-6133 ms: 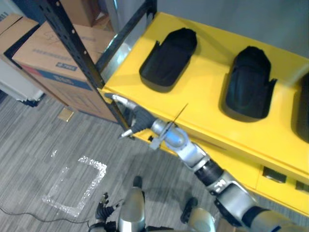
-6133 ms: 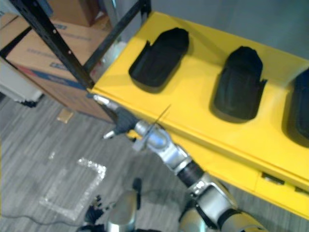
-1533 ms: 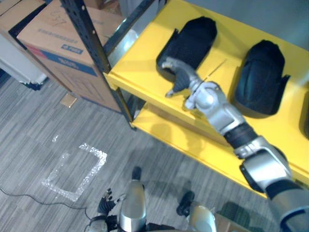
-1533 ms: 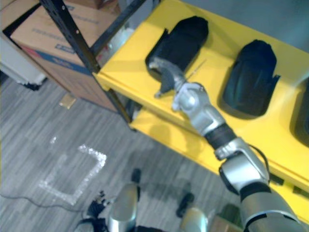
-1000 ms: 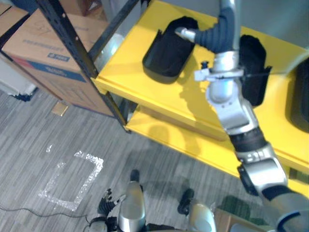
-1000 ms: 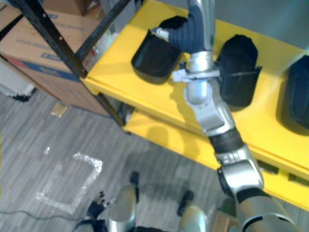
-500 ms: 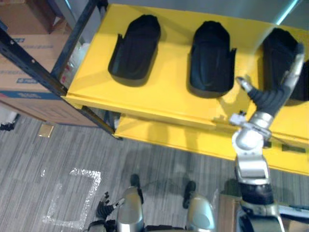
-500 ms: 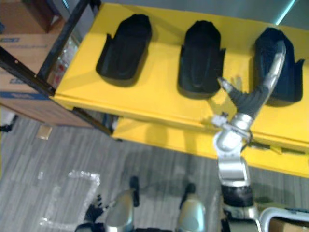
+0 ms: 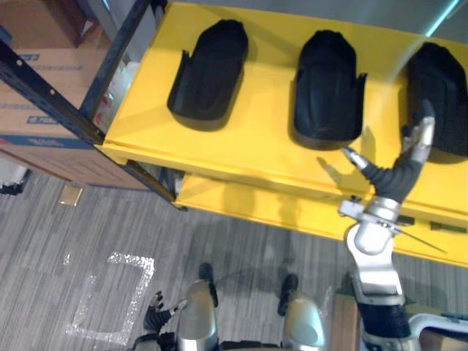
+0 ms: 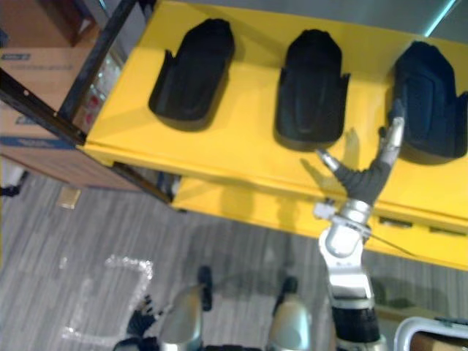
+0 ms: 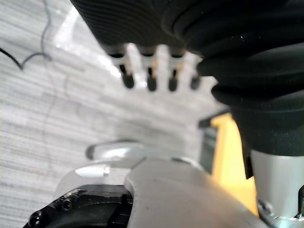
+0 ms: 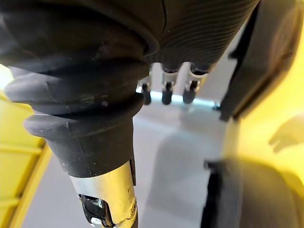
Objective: Walk over and take plastic housings, then place them on the shelf
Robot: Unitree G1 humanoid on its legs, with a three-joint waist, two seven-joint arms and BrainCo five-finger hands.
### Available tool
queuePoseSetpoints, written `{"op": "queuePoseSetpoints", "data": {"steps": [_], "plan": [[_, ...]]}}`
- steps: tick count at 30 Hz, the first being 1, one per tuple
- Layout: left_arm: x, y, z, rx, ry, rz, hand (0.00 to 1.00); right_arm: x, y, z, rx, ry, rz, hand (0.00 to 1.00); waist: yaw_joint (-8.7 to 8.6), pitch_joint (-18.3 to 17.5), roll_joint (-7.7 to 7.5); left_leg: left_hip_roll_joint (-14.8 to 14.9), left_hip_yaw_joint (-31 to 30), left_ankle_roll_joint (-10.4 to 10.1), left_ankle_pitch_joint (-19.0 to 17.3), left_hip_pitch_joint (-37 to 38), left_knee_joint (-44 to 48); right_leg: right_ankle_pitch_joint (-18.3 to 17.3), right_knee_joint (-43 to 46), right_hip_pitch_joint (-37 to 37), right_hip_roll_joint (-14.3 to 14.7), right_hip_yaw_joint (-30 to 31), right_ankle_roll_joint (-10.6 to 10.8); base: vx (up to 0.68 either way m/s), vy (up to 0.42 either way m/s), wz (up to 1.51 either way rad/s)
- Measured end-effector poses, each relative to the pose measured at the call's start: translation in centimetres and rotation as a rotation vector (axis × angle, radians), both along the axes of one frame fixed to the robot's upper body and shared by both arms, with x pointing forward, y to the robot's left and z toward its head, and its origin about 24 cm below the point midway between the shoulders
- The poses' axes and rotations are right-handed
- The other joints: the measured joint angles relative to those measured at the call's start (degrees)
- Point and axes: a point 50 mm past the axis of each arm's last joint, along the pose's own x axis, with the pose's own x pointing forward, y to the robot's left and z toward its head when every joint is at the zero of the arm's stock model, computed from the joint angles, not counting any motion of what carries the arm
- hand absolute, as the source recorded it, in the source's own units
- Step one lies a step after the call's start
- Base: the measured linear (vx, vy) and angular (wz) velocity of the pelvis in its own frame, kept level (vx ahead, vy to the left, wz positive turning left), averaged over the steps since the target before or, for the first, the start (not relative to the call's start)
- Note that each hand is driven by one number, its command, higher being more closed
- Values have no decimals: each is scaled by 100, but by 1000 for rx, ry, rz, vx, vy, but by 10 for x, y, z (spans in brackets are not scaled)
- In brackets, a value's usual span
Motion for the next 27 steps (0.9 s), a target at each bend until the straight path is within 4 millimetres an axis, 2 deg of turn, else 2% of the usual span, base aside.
{"op": "queuePoseSetpoints", "data": {"steps": [8, 17, 27], "plan": [[-1, 0, 0, 3, -1, 8, 0, 1, 6, -28, 75, 174, 89, 0, 0, 0, 0, 19, 15, 25, -176, -14, 229, 14, -60, 88, 0, 11, 26, 1, 3, -2], [0, 1, 1, 3, -13, 14, 0, 2, 10, -40, 87, 253, 131, 0, 7, 2, -5, 30, 39, 38, -213, -19, 256, 15, -68, 89, 1, 30, 30, -2, 3, -1], [-1, 1, 2, 6, -16, 16, 0, 3, 11, -39, 97, 250, 141, 0, 16, 12, -25, 30, 32, 38, -213, -25, 258, 16, -77, 94, 4, 22, 30, 0, 0, 0]]}}
